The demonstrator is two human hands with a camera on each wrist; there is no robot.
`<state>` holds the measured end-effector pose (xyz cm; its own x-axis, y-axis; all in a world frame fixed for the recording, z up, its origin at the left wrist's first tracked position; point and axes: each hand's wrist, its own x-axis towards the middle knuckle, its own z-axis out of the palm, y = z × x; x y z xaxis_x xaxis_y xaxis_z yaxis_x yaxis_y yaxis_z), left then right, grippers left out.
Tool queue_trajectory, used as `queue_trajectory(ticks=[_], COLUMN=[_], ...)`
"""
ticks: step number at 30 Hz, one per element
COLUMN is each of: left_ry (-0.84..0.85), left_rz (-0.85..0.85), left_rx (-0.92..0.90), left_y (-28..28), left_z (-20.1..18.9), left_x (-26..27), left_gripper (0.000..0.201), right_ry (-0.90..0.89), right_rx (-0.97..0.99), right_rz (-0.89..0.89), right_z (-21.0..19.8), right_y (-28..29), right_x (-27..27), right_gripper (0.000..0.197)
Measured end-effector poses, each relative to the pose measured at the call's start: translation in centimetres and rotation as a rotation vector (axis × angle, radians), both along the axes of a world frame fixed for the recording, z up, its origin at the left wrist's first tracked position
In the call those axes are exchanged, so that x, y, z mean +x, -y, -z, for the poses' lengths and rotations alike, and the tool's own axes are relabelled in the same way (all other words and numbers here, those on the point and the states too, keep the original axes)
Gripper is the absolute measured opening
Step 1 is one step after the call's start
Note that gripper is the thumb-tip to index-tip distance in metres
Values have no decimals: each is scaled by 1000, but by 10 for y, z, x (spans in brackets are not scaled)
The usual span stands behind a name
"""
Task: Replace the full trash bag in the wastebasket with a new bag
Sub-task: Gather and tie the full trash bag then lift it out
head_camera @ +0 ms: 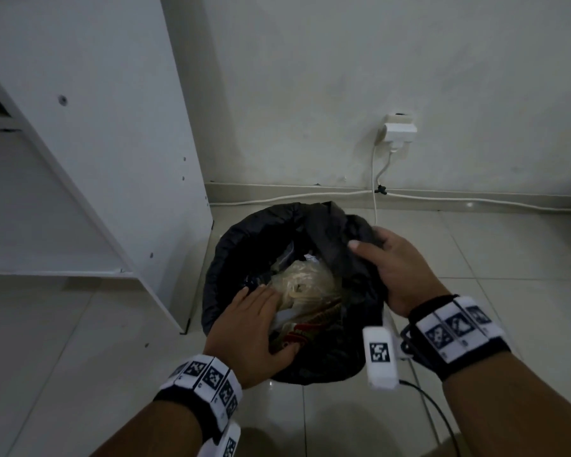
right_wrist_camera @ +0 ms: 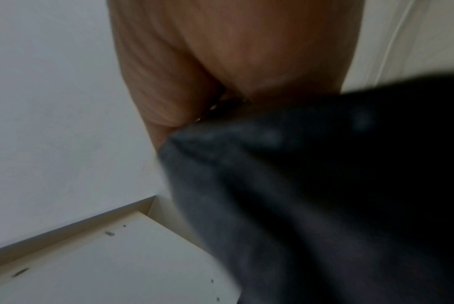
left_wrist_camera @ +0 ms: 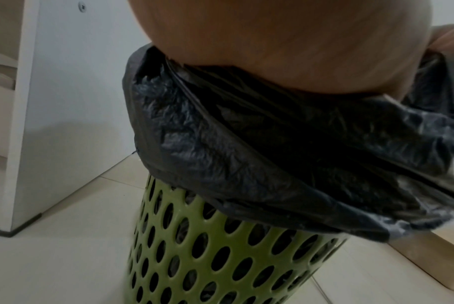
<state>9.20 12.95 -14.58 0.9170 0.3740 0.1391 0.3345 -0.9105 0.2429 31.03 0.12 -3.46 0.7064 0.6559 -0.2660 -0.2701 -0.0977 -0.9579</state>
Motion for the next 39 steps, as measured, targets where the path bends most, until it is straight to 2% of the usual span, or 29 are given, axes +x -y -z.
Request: queue_trajectory(ticks=[2,3,6,8,13,14,16,21,23,24,26,28,29,31,33,36,39], left_ry=[8,10,11,13,26,19,22,59,101,170,376,593,688,759,701,452,225], left_rz=[14,15,8,0,-4,-8,-20,-19,-20,-20,-63,-200,-272,-305,-144,193,340], left_rx=[15,22,33,33,32,32,26,31,4,-46,-267,-534,-610,-606,-459,-238,-157], left_y=[-1,-2,-1,0,1,1,0,2,1,2,3,3,1,-7,-14,-20,-29], left_z=[2,3,3,2,1,1,2,4,1,-1,-5,-10,-15,-30,-53,-85,-97], left_x=[0,1,1,1,2,3,3,3,1,0,-2,-5,-6,-6,-1,9,11], left_gripper=[87,87,86,85,84,85,84,83,78,73,63,63,64,62,54,42,38], right_ry=[24,-38,-342,-511,-487,-437,-214,442,623,686,807,967,1083,1336,1491,1691,1781], right_rx=[23,54,116,127,-8,-14,-5,20,3,6,-25,-129,-207,-358,-372,-256,-149], right_rz=[-78,-73,-8,-5,45,64,60,-286,-436,-491,-553,-604,-644,-750,-796,-753,-669], right_z=[3,6,5,-1,-16,-21,-27,-24,-26,-28,-28,-25,-22,-15,-11,-8,-14], right_y=[0,-2,-5,-9,-36,-44,-58,-61,-52,-46,-33,-16,-8,9,20,28,33], right_x=[-11,-13,-2,11,35,33,21,-34,-49,-55,-62,-62,-59,-52,-53,-59,-59], right_gripper=[17,23,47,53,41,37,30,15,11,17,30,35,40,47,45,33,24])
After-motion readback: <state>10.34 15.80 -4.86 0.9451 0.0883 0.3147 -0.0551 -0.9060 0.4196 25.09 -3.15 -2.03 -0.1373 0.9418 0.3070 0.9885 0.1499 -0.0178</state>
